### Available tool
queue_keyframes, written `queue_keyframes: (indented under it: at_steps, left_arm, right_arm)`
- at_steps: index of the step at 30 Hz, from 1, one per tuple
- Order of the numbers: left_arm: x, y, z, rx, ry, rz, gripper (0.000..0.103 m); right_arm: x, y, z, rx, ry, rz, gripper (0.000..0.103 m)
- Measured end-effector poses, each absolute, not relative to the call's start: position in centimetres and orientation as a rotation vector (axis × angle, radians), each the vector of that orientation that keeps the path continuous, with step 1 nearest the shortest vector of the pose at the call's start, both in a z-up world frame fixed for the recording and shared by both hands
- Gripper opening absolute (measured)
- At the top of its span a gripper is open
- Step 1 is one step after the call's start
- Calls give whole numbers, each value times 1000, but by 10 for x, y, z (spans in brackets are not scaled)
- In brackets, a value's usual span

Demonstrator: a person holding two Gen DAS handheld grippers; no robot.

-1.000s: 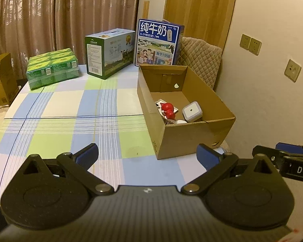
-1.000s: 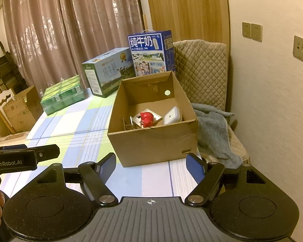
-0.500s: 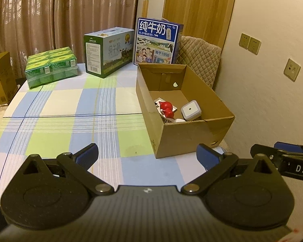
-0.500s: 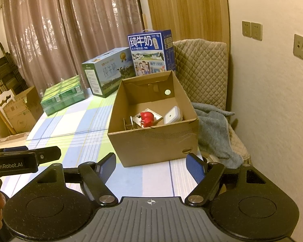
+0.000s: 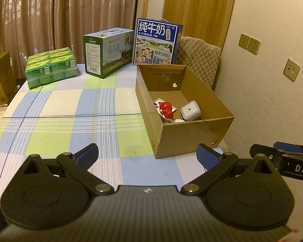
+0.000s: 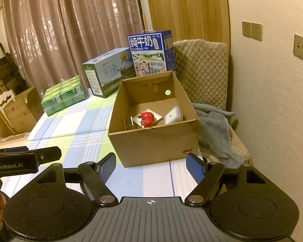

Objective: Organize rigid objects

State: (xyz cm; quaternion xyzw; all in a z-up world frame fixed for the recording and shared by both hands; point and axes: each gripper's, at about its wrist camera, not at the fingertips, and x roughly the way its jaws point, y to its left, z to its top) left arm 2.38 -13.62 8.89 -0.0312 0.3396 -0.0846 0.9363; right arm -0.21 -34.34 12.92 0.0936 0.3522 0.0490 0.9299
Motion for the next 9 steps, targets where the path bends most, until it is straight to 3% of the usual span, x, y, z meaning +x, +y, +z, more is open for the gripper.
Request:
queue_keyframes:
  at_steps: [9]
  left_arm:
    - [21, -134, 90, -81, 684, -187, 102]
  right_arm:
    - [-2, -343, 129, 192, 723, 100, 73]
